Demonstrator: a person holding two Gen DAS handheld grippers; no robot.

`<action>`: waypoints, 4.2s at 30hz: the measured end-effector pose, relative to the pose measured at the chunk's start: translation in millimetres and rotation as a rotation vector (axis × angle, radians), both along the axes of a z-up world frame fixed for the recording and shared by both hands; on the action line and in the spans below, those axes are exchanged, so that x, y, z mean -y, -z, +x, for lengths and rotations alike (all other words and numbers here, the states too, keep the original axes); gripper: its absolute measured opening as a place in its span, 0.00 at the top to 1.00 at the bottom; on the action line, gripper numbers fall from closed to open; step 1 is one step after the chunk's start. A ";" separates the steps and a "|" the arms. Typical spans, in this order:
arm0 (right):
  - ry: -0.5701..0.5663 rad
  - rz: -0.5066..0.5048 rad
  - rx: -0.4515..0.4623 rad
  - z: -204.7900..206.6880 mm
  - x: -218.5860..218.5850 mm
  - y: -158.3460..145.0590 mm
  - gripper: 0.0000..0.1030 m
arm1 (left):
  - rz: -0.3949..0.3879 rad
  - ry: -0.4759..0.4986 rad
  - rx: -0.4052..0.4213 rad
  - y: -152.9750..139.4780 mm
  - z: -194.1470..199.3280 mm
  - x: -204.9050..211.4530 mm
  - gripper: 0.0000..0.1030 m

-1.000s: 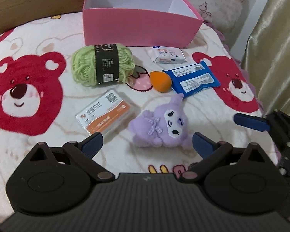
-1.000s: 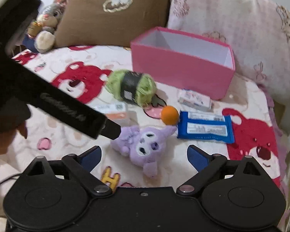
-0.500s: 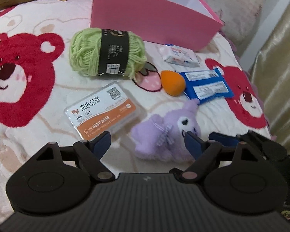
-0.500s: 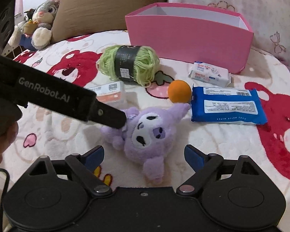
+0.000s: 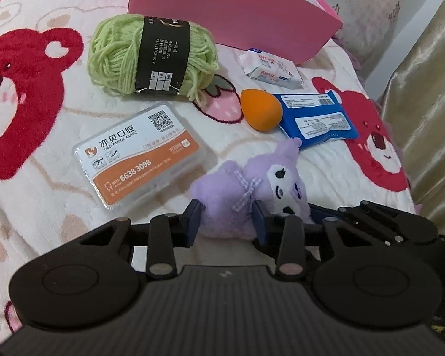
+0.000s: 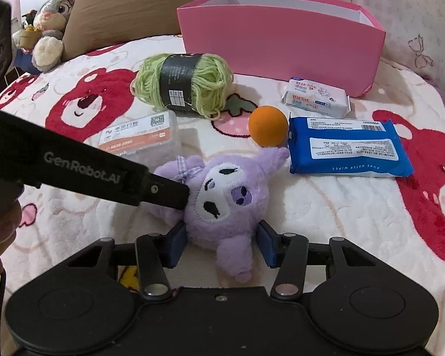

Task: Organize objects
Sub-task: 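Close the right tool on the purple plush toy, then lift the plush toy with the right tool and carry it over the pink box, then open the right tool to drop the plush toy into the box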

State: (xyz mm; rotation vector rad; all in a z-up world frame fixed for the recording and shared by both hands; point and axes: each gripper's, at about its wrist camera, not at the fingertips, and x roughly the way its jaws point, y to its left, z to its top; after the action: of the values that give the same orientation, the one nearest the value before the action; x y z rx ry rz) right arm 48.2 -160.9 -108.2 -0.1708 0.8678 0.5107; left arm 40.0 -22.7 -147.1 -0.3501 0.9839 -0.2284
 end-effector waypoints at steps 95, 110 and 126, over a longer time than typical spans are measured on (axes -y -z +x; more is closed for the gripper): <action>0.061 -0.219 -0.135 342.6 -38.6 -63.8 0.55 | -0.031 -0.012 -0.169 -70.5 363.8 -8.4 0.74; 0.065 -0.187 -0.058 319.8 -15.4 -84.7 0.59 | 0.016 -0.020 -0.184 -71.0 369.3 8.3 0.72; 0.065 -0.022 0.019 229.7 7.8 -178.7 0.39 | 0.169 0.126 0.003 -185.3 277.5 3.7 0.60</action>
State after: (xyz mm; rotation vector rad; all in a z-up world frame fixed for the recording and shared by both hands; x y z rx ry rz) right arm 277.9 -168.6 70.6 -0.1664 0.8582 0.4390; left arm 317.5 -26.4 38.2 -0.1335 1.0160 -0.2580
